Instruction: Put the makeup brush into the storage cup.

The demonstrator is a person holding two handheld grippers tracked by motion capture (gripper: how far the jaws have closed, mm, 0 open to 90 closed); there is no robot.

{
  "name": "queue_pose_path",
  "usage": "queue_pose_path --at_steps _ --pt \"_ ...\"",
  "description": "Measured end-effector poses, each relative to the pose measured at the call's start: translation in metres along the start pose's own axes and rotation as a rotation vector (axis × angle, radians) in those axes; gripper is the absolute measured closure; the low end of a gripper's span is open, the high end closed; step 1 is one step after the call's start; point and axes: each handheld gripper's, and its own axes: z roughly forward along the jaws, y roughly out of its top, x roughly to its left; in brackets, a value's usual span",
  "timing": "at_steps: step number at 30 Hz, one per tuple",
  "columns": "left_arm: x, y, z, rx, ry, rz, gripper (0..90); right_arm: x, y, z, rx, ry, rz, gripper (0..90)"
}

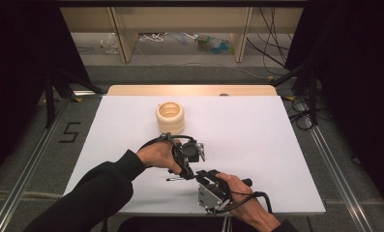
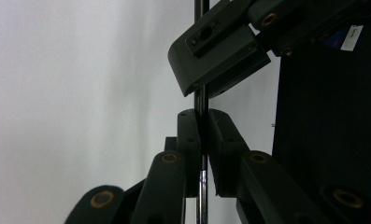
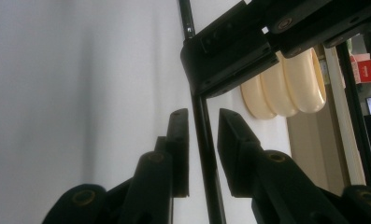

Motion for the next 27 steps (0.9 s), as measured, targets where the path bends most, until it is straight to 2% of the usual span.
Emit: queue_pose_path --at_steps 2,3,5,6,8,10,14,18,19,22,23,24,25,26,27 --pt "0.0 0.0001 0.0003 0.001 -0.001 0.002 83.5 0.0003 0.0001 -0.0001 0.005 0.005 -0.008 76.5" --pt "0.0 0.0002 0.0005 0.0 -0.002 0.0 83.5 0.0018 0.0008 -0.0005 0.013 0.005 0.015 76.8" --pt "0.0 0.0003 0.001 -0.002 -0.002 0.002 83.5 0.0007 0.0013 -0.0002 0.008 -0.001 -0.007 77.5" --pt "-0.0001 0.0005 0.0011 -0.003 -0.001 0.002 83.5 0.0017 0.0015 -0.0004 0.015 0.001 0.003 77.8" --pt "-0.0004 0.0005 0.0014 -0.005 -0.001 0.003 83.5 -0.0009 0.0011 0.0014 -0.006 0.016 -0.046 78.8" --pt "-0.0001 0.0004 0.0012 -0.004 -0.004 0.001 83.5 -0.0013 0.0011 0.0014 -0.005 0.017 -0.055 80.0" --pt "-0.0004 0.0004 0.0011 -0.006 -0.007 -0.001 83.5 -0.0003 0.0011 0.0009 0.009 0.015 -0.044 81.9" --pt "-0.0002 0.0004 0.0012 -0.007 -0.008 -0.002 83.4 0.0032 0.0019 0.0008 0.028 0.02 -0.013 83.7" --pt "-0.0003 0.0005 0.0013 -0.005 -0.008 -0.002 83.4 0.0026 0.0019 0.0016 0.023 0.039 -0.03 83.9" --pt "0.0 0.0007 0.0014 -0.012 -0.012 -0.016 82.3 0.002 0.0022 0.0016 0.026 0.039 -0.043 84.0" --pt "0.001 0.001 0.0004 -0.016 -0.008 -0.007 81.1 0.0019 0.002 0.0019 0.025 0.041 -0.047 84.0" --pt "0.0007 0.0005 -0.0004 -0.026 -0.018 -0.012 79.4 0.002 0.0018 0.0024 0.023 0.048 -0.051 84.0" --pt "0.0001 0.0001 -0.0016 -0.034 -0.017 -0.022 77.3 0.0 0.0008 0.0022 0.029 0.051 -0.081 84.0" --pt "0.0006 -0.0006 -0.0033 -0.037 -0.015 -0.024 74.6 0.0002 0.0005 0.002 0.029 0.049 -0.071 84.0" --pt "0.0006 -0.0015 -0.0049 -0.046 -0.012 -0.032 73.2 -0.0017 -0.0001 0.003 0.015 0.054 -0.096 84.0"
